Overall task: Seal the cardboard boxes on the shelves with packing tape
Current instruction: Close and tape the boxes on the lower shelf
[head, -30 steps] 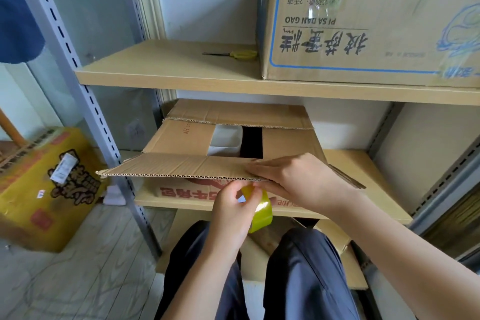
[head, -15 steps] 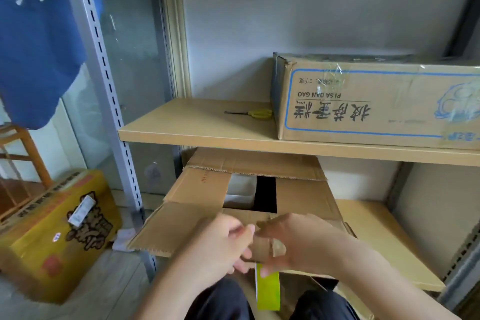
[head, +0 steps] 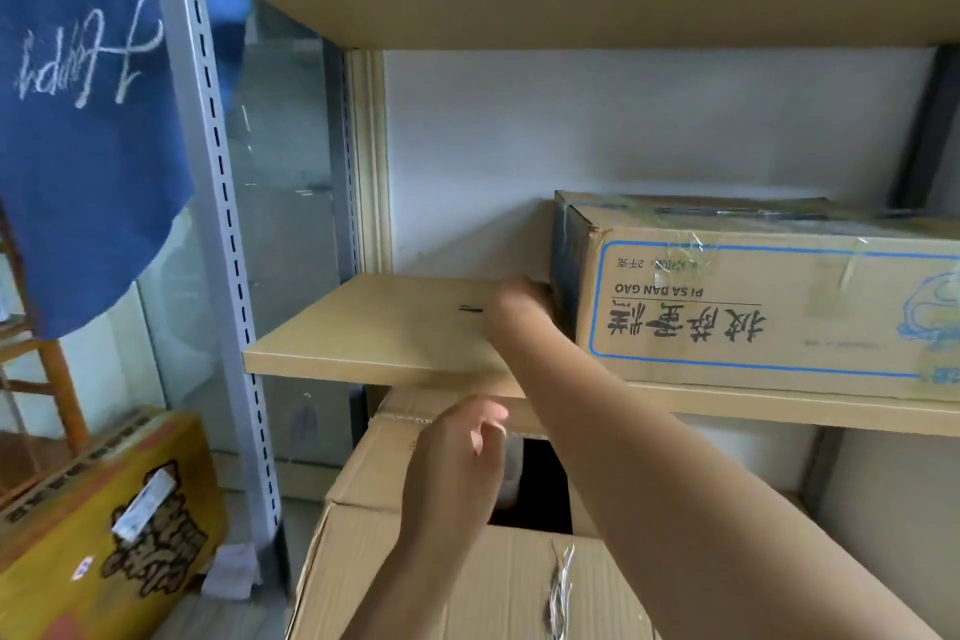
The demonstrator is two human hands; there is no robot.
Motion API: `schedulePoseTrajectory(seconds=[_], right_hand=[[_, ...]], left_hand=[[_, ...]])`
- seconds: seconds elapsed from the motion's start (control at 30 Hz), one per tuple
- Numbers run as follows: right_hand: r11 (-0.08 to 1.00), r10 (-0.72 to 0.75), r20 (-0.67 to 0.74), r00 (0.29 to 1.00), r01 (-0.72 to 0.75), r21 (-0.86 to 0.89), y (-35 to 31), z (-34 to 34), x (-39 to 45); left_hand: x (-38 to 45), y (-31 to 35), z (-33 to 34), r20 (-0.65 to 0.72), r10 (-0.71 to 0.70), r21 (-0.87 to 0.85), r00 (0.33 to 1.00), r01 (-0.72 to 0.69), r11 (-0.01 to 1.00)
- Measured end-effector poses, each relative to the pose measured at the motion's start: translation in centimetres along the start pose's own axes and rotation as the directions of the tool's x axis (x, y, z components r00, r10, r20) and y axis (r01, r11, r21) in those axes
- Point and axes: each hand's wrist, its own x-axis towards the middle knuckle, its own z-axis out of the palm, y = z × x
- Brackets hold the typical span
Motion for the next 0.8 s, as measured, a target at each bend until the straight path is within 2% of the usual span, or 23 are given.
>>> schedulePoseTrajectory(seconds=[0.07,0.1,0.17,0.2,0.27,0.3,0.37,0.43,0.5,0.53,0.57,0.63,0.73,0.8], right_hand=[[0.989,-0.084,0.070,0.994,0.092,-0.114,0.5,0.8,1.3],[0.994,-0.085,0.041,0.996,0.087,-0.065,0.7,0.6,1.1],[0.988,-0.105,0.030,0.994,0.108,-0.112,0.5,-0.2,0.4],[1.000,-0.015,-0.007,1.000,0.016,0.018,0.2,-0.7,-0.1],[0.975,0.029,-0.097,0.995,-0.007,0.223,0.1,-2.0,-2.4],[0.964,0.032,-0.117,0.993,0.000,0.266,0.1,-2.7,-4.1],[0.963,-0.015,-0.224,0.974,0.074,0.259,0.6,-2.9,-8.3],[0.951,-0.060,-0.289,0.955,0.143,0.274,0.7,-0.4,-13.2],[0.889,-0.062,-0.252,0.966,0.168,0.426,0.0,4.4,-17.8],[0.836,-0.060,-0.166,0.984,0.140,0.530,-0.3,6.8,-19.9],[0.777,-0.044,-0.076,0.996,0.082,0.624,-0.4,9.4,-21.5],[0.684,0.008,0.059,0.998,-0.049,0.727,-0.1,14.8,-23.6],[0.553,0.109,0.091,0.990,-0.137,0.822,0.6,20.3,-26.4],[0.552,0.092,0.038,0.995,-0.083,0.830,0.6,22.5,-27.8]], left_hand=[[-1.4,-1.3,0.5,0.050,-0.037,0.003,0.998,0.037,0.999],[-2.2,-1.9,0.6,0.068,-0.066,0.002,0.995,0.066,0.998],[-3.9,-2.9,0.7,0.057,-0.107,-0.059,0.993,0.111,0.992],[-5.0,-3.4,0.8,0.034,-0.119,-0.104,0.992,0.122,0.987],[-7.9,-4.2,1.5,0.017,-0.188,-0.196,0.982,0.188,0.963],[-9.7,-4.7,2.1,0.030,-0.262,-0.261,0.965,0.261,0.930],[-13.8,-6.7,4.0,0.104,-0.469,-0.366,0.877,0.473,0.802],[-17.6,-9.0,6.0,0.234,-0.659,-0.356,0.715,0.694,0.626],[-20.0,-10.4,7.9,0.351,-0.739,-0.273,0.574,0.818,0.506],[-20.6,-10.8,8.6,0.383,-0.745,-0.211,0.546,0.837,0.505],[-20.8,-10.9,9.2,0.386,-0.739,-0.171,0.552,0.830,0.530],[-20.6,-10.8,10.0,0.361,-0.709,-0.164,0.606,0.789,0.591],[-19.8,-11.0,10.5,0.317,-0.665,-0.131,0.676,0.726,0.675],[-20.0,-11.4,10.5,0.332,-0.621,-0.206,0.710,0.697,0.687]])
